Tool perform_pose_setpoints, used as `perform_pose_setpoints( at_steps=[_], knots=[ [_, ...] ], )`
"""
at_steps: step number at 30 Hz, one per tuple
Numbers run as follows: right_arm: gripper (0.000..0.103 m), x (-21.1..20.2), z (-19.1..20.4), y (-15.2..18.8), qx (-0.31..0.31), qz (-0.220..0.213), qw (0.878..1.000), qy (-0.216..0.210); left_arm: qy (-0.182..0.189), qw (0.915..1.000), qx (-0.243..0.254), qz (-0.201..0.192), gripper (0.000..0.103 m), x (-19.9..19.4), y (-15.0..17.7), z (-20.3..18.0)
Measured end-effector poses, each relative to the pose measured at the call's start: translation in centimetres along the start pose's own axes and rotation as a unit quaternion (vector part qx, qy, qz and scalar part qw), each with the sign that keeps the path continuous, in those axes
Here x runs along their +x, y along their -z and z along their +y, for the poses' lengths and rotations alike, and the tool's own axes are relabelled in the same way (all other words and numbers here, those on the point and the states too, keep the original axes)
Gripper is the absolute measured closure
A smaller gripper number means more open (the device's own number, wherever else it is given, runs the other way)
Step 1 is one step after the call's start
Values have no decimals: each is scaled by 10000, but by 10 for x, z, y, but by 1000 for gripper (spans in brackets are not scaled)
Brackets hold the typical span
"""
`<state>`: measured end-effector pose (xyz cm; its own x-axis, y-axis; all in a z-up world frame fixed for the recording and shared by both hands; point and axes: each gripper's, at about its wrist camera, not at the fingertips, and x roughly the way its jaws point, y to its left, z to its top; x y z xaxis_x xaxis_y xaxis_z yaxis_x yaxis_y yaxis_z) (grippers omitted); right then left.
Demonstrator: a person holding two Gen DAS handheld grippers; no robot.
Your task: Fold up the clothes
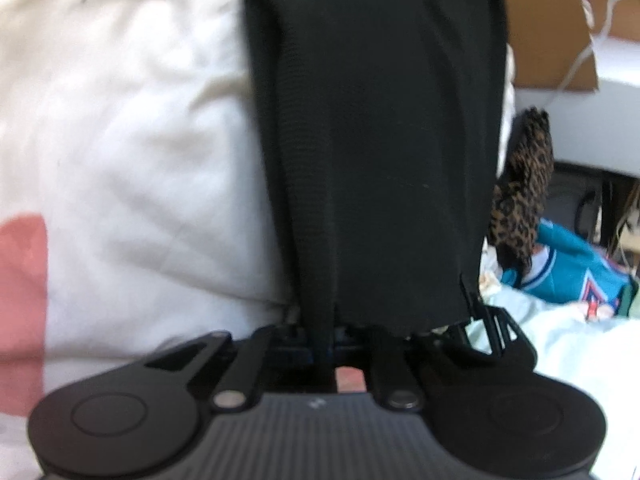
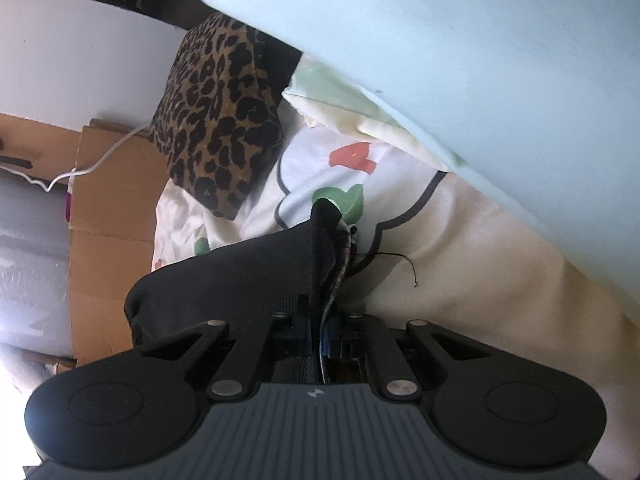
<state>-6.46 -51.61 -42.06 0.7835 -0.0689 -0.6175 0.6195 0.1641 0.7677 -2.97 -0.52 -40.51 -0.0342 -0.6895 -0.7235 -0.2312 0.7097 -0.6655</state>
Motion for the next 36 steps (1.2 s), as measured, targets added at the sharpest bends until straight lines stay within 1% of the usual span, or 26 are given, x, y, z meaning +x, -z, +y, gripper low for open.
perform_pose_setpoints(
  at_steps=[5, 10, 12, 16, 19, 21, 26, 29, 30, 31, 32, 36],
  knots=[
    [101, -20, 9, 6, 108, 122, 9998, -69, -36, 9999, 114, -106, 98, -39, -2, 0],
    [101, -43, 21, 16, 73, 283, 9995, -79, -262, 9992, 212, -226, 99, -59, -4, -9],
    [101, -52, 25, 20, 53, 341, 9994, -80, -380, 9986, 272, -242, 99, -71, -2, -10],
    [101, -69, 30, 35, 15, 534, 9985, -80, -652, 9969, 325, -300, 99, -82, -6, -17],
    [101, -77, 26, 48, 97, 714, 9974, -36, -904, 9945, 426, -303, 99, -94, -10, -19],
    [101, -82, 24, 57, 102, 858, 9963, 25, -1075, 9925, 517, -280, 99, -91, -14, -27],
    [101, -91, 30, 78, -252, 1208, 9923, 86, -1364, 9878, 688, -298, 99, -106, -25, -27],
    [101, -94, 33, 88, -440, 1463, 9883, 49, -1496, 9851, 800, -277, 99, -106, -33, -35],
    [101, -94, 33, 91, -458, 1555, 9868, 47, -1551, 9839, 854, -255, 99, -93, -34, -47],
    [101, -94, 31, 94, -414, 1660, 9852, 43, -1607, 9826, 908, -231, 99, -71, -36, -67],
    [101, -94, 30, 97, -381, 1747, 9839, 46, -1677, 9809, 968, -196, 98, -61, -38, -75],
    [101, -86, 24, 106, -317, 2133, 9763, 157, -1854, 9774, 1011, -79, 98, -59, -45, -68]
  ],
)
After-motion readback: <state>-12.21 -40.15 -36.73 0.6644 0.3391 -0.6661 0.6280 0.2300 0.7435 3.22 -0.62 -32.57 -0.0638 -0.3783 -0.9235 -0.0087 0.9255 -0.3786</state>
